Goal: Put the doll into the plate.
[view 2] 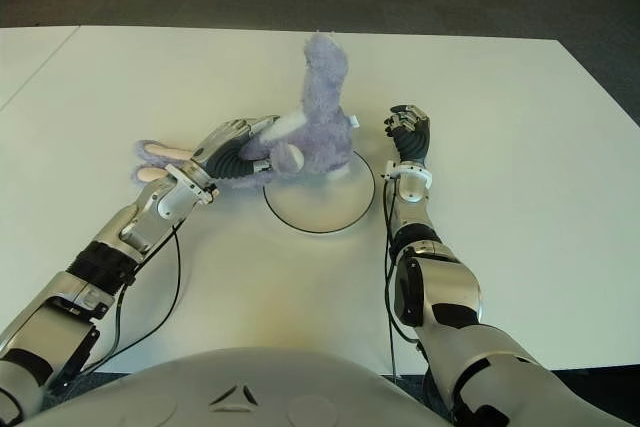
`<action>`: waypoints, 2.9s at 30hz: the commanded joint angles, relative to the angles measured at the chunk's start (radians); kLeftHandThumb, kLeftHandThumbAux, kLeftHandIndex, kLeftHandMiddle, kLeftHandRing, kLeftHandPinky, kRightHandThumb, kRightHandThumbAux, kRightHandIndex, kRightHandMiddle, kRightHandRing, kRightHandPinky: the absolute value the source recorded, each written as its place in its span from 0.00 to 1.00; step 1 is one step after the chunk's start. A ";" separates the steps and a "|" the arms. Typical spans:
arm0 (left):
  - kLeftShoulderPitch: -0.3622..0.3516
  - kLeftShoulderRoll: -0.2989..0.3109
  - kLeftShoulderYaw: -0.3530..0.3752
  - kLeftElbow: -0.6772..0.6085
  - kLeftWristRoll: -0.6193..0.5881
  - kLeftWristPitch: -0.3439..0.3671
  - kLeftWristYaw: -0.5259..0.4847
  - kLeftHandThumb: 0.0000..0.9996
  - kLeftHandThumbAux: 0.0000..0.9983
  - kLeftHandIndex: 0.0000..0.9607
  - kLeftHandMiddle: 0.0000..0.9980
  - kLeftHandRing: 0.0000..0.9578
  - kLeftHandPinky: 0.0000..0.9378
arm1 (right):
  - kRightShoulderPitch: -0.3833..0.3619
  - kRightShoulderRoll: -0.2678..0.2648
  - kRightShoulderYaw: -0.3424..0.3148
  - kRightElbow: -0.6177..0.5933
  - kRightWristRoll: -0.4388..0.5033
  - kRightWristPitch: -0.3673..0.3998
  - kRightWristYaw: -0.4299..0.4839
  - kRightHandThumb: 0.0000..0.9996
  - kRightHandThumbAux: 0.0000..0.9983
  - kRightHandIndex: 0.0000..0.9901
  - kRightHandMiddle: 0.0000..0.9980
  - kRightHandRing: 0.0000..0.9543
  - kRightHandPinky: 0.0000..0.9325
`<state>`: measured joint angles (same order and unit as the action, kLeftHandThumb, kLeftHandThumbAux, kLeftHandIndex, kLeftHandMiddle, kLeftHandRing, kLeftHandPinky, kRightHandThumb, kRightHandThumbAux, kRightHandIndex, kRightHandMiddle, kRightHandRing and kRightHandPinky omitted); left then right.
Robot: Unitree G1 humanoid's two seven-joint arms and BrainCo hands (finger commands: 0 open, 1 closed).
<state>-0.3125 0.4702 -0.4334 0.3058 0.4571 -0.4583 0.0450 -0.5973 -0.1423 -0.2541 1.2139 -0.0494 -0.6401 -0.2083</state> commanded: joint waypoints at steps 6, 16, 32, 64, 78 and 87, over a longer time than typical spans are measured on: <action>0.077 -0.021 0.002 0.098 -0.109 -0.107 -0.120 0.52 0.54 0.09 0.31 0.39 0.42 | 0.236 0.097 0.009 0.139 -0.008 0.093 0.005 0.69 0.73 0.43 0.59 0.63 0.56; 0.084 -0.035 0.025 0.113 -0.163 -0.136 -0.162 0.63 0.56 0.12 0.33 0.41 0.45 | 0.235 0.098 0.011 0.139 -0.010 0.096 0.003 0.69 0.73 0.43 0.57 0.62 0.56; 0.081 -0.041 0.044 0.129 -0.188 -0.135 -0.196 0.72 0.56 0.18 0.30 0.37 0.41 | 0.235 0.101 0.015 0.139 -0.014 0.096 -0.003 0.69 0.73 0.43 0.57 0.61 0.56; -0.091 -0.045 0.054 -0.255 0.101 0.002 -0.226 0.85 0.67 0.42 0.55 0.84 0.89 | 0.230 0.102 0.029 0.140 -0.026 0.097 -0.009 0.69 0.73 0.43 0.51 0.54 0.52; -0.238 -0.103 -0.024 -0.226 0.167 -0.058 -0.252 0.85 0.67 0.41 0.55 0.83 0.87 | 0.228 0.097 0.042 0.142 -0.036 0.104 -0.010 0.68 0.73 0.42 0.43 0.46 0.45; -0.337 -0.111 -0.026 -0.235 0.220 -0.078 -0.242 0.85 0.67 0.41 0.55 0.83 0.87 | 0.230 0.095 0.056 0.143 -0.050 0.118 -0.018 0.68 0.73 0.42 0.42 0.45 0.45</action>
<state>-0.5713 0.3620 -0.4477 0.0789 0.6258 -0.5193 -0.1769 -0.6007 -0.1417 -0.2282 1.2139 -0.0685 -0.6300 -0.2220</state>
